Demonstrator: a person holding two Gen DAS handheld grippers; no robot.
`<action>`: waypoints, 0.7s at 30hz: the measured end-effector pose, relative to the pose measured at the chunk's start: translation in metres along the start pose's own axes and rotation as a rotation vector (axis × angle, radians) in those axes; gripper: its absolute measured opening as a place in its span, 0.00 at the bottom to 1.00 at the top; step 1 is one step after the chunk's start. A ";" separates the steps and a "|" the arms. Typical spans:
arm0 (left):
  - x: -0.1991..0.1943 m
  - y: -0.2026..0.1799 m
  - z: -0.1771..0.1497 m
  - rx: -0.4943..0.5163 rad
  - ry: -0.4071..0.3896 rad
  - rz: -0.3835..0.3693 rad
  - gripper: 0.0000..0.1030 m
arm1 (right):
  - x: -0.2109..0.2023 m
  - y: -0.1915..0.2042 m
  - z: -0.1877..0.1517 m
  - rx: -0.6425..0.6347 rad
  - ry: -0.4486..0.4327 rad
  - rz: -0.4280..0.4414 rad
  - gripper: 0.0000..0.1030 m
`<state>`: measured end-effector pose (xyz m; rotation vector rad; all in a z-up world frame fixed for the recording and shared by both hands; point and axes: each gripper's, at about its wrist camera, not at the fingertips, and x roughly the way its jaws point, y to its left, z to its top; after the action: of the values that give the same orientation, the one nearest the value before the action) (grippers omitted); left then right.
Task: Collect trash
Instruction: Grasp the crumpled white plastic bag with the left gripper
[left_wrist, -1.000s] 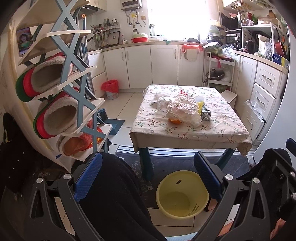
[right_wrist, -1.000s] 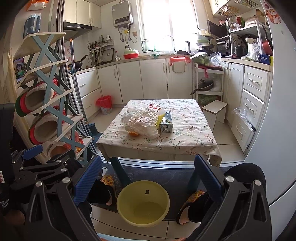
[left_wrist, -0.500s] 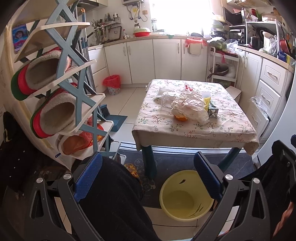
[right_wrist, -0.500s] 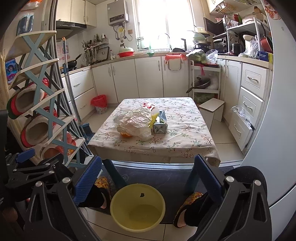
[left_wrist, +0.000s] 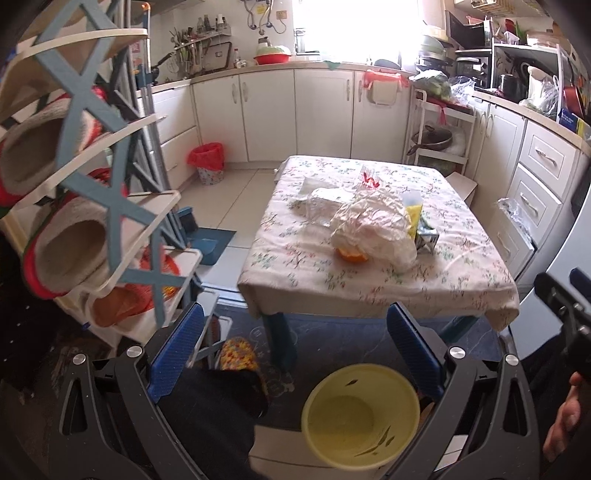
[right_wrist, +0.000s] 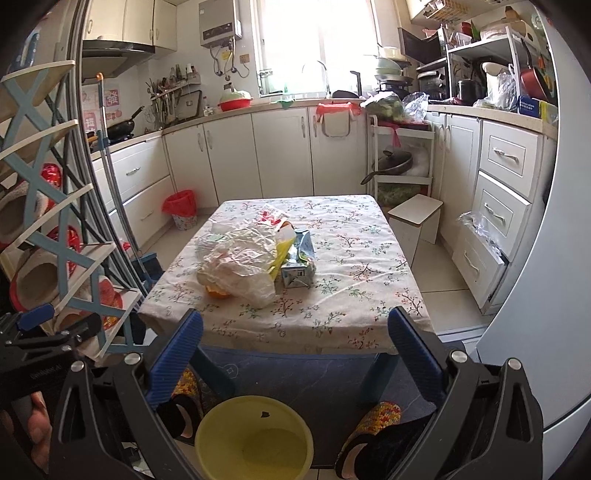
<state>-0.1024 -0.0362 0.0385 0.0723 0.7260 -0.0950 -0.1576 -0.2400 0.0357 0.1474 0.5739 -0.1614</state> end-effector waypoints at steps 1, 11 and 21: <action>0.004 -0.002 0.004 0.000 0.002 -0.007 0.92 | 0.007 -0.002 0.002 -0.002 0.010 -0.003 0.93; 0.074 -0.015 0.044 -0.004 0.030 -0.060 0.92 | 0.073 -0.018 0.018 -0.022 0.084 -0.003 0.93; 0.179 -0.038 0.083 0.044 0.119 -0.118 0.92 | 0.139 -0.029 0.036 0.006 0.165 0.023 0.93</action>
<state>0.0819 -0.0931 -0.0200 0.0782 0.8466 -0.2206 -0.0295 -0.2906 -0.0138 0.1740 0.7358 -0.1292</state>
